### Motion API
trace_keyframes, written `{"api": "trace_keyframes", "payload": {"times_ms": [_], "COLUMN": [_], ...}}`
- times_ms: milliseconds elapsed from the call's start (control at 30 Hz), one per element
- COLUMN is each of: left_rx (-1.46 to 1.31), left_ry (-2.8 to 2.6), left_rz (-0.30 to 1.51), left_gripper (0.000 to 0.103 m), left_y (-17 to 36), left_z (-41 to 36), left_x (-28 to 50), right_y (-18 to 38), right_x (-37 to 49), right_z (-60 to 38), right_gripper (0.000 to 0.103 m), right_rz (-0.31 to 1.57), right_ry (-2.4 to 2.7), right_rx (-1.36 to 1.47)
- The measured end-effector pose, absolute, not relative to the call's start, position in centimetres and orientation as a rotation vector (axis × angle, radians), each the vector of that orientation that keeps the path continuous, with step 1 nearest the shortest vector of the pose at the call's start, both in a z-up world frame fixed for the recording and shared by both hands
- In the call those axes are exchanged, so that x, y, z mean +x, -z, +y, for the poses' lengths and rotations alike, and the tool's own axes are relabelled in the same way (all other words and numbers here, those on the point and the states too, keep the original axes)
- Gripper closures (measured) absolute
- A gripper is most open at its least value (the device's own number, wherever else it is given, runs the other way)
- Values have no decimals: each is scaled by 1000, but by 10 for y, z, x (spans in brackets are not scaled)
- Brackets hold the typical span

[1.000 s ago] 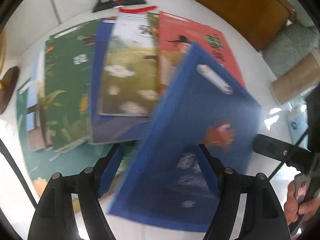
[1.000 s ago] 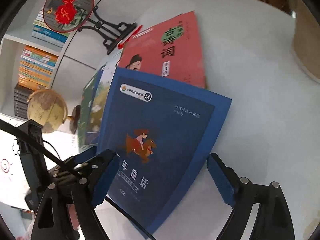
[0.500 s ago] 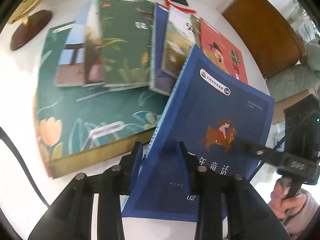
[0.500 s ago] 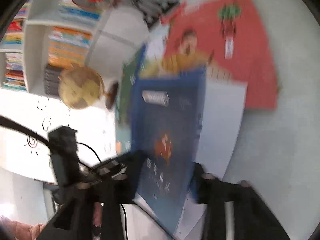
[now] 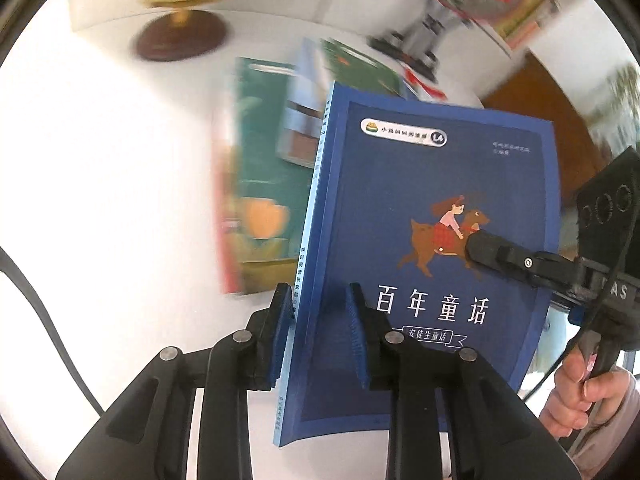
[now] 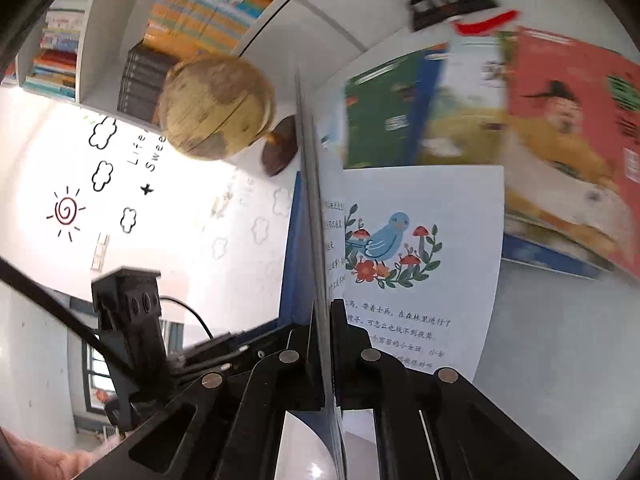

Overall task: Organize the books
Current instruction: 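Lift the blue book and lower it onto the table beside the globe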

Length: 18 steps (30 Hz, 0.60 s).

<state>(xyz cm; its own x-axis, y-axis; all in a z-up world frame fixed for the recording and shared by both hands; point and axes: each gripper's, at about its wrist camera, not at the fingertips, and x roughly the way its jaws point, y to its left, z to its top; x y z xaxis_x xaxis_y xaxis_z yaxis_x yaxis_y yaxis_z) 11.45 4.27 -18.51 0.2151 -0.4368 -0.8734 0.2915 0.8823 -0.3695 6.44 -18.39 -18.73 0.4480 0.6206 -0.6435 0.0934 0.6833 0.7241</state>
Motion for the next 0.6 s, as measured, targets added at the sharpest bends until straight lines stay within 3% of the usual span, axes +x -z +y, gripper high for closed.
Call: {"api": "trace_keyframes", "payload": {"times_ms": [300, 600], "left_rx": [-318, -409], "left_ry": [316, 183], "left_rz": [1151, 1143], "left_gripper": [79, 81], "left_y": [173, 199], "left_z": [157, 233], "left_x": [118, 123], "right_y": [191, 222], "right_x": [121, 156], "right_z": [-83, 3], "right_gripper": [101, 101], "right_rz": [1213, 1327], "right_ry": [-512, -594], "right_rx": [674, 620]}}
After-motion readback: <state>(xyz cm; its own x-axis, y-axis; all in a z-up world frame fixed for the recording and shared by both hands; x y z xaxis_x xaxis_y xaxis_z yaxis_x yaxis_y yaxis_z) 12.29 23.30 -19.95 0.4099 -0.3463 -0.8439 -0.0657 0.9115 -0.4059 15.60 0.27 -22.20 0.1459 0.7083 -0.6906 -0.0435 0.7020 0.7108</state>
